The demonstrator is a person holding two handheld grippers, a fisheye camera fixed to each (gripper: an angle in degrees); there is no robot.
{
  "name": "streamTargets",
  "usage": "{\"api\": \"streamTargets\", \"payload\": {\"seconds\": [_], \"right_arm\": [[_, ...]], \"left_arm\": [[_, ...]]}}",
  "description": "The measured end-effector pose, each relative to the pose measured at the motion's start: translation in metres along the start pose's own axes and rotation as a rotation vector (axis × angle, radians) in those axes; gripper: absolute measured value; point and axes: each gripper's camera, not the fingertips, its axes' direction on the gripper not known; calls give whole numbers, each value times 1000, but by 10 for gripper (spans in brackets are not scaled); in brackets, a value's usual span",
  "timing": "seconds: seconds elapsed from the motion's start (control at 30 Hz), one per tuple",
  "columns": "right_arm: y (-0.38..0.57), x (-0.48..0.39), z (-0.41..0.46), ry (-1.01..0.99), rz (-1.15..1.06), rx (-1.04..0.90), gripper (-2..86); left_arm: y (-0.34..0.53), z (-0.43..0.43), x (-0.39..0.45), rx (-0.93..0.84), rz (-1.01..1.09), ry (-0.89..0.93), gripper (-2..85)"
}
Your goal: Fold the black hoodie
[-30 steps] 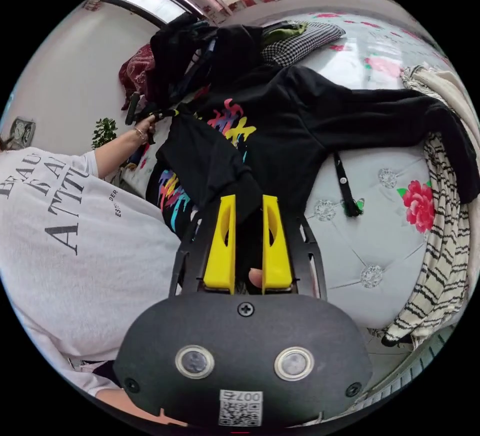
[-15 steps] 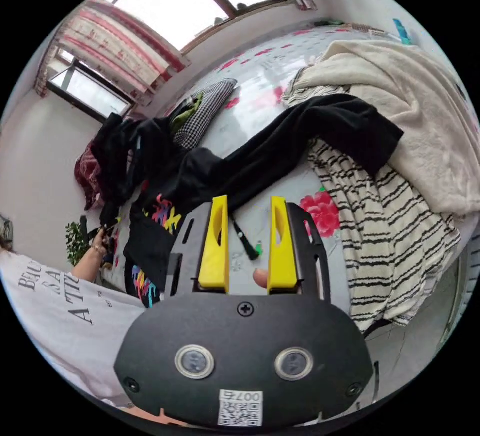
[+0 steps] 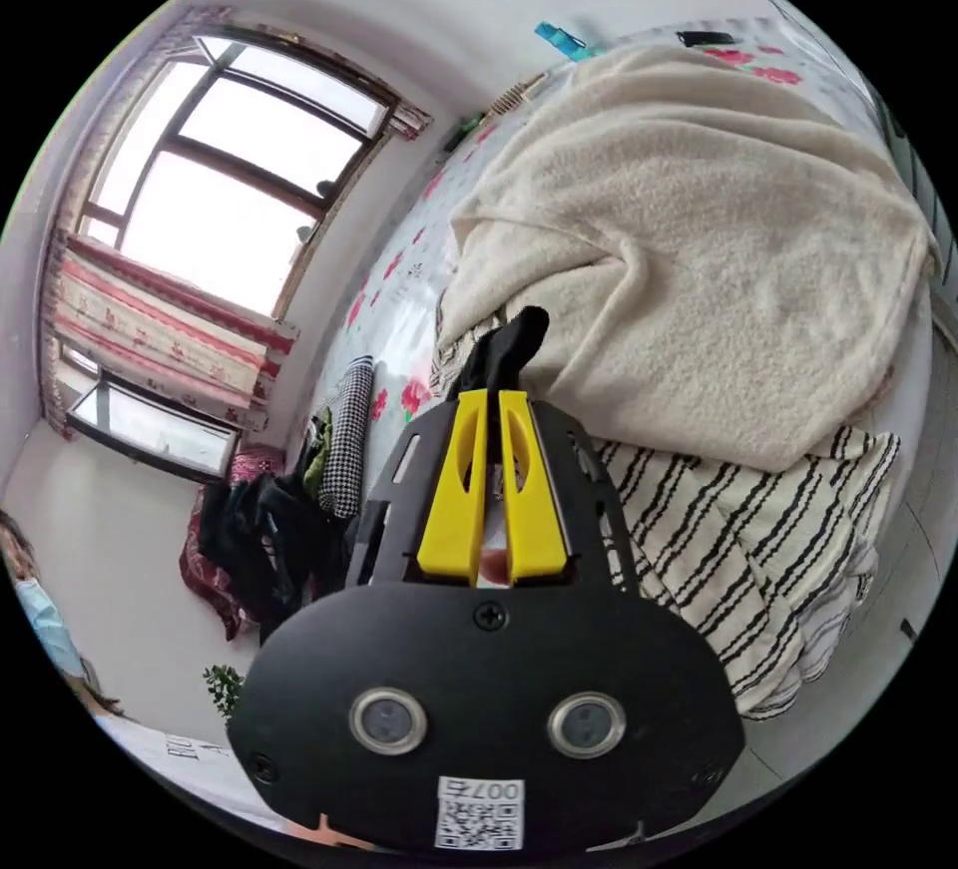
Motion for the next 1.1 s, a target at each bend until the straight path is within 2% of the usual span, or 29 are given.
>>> {"api": "streamTargets", "payload": {"seconds": [0.1,0.27,0.33,0.4,0.5,0.57,0.63,0.73,0.8,0.83,0.9,1.0,1.03,1.1], "right_arm": [[-24,-63,-87,-137,-154,106,3],[-38,-127,-214,-48,-387,263,0],[-39,-112,-213,62,-363,228,0],[-40,-57,-180,147,-210,128,-1],[-24,0,-142,57,-17,58,-1],[-13,-13,-125,33,-38,46,-1],[-4,-59,-116,-53,-156,43,-1],[24,-186,-115,-212,-466,1,-1],[79,-309,-123,-353,-777,-58,-2],[98,-339,-125,-388,-855,-76,-2],[187,-441,-132,-548,-1123,-166,-1],[317,-526,-122,-775,-1358,-327,0],[344,-537,-116,-815,-1387,-370,0],[463,-565,-70,-932,-1445,-578,4]], "left_arm": [[1,-25,7,28,26,-17,-9],[18,-53,3,66,-14,23,-9],[27,-59,-2,72,-34,46,-9],[38,-65,-7,66,-50,56,-9],[50,-79,-13,65,-63,77,-9],[57,-93,-17,77,-69,77,-9],[66,-107,-22,96,-77,71,-9],[83,-130,-31,141,-102,76,-9],[98,-143,-38,167,-136,94,-9],[102,-146,-40,173,-145,103,-9],[118,-156,-44,194,-175,137,-10],[138,-168,-43,217,-182,144,-10],[143,-170,-44,221,-184,143,-10],[161,-177,-48,229,-211,147,-9]]}}
